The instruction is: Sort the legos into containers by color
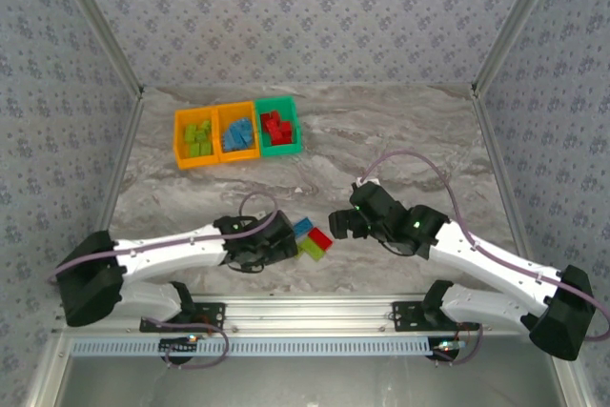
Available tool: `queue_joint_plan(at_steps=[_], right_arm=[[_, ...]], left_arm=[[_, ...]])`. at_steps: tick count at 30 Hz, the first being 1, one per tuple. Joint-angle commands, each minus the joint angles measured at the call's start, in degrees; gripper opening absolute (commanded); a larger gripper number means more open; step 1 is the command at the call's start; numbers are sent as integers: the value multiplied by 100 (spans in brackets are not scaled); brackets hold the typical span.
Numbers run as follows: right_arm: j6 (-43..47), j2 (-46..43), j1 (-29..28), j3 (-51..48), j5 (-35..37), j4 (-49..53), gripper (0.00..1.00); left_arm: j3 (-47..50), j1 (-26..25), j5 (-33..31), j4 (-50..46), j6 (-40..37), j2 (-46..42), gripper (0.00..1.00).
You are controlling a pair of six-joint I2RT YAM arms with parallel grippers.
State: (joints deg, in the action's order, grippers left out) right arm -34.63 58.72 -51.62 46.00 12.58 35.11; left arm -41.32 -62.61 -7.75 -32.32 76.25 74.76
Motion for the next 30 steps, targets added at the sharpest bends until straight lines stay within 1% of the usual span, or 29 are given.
queue_joint_plan(at_steps=[1, 9, 13, 17, 22, 24, 26, 30], right_arm=[[-96, -124, 37, -25, -71, 9, 100], [-103, -124, 81, 42, -80, 100, 100], [-97, -126, 89, 60, -108, 109, 100], [-96, -132, 90, 67, -115, 127, 100], [-67, -124, 90, 56, -247, 55, 100], [131, -105, 90, 28, -541, -39, 100], [374, -52, 90, 29, -1013, -214, 100], [811, 245, 29, 257, -1917, -92, 100]], left_arm=[[-316, -58, 33, 519, 82, 337, 93], [-568, -33, 5, 583, -126, 1137, 93], [-596, 2, -47, 477, -137, 1305, 88], [-525, 85, -113, 261, -170, 1310, 79], [-310, 170, -99, 222, -221, 1119, 60], [-238, 220, -82, 207, -271, 1067, 54], [-185, 270, -39, 204, -355, 1016, 47], [-98, 361, 22, 278, -565, 725, 37]])
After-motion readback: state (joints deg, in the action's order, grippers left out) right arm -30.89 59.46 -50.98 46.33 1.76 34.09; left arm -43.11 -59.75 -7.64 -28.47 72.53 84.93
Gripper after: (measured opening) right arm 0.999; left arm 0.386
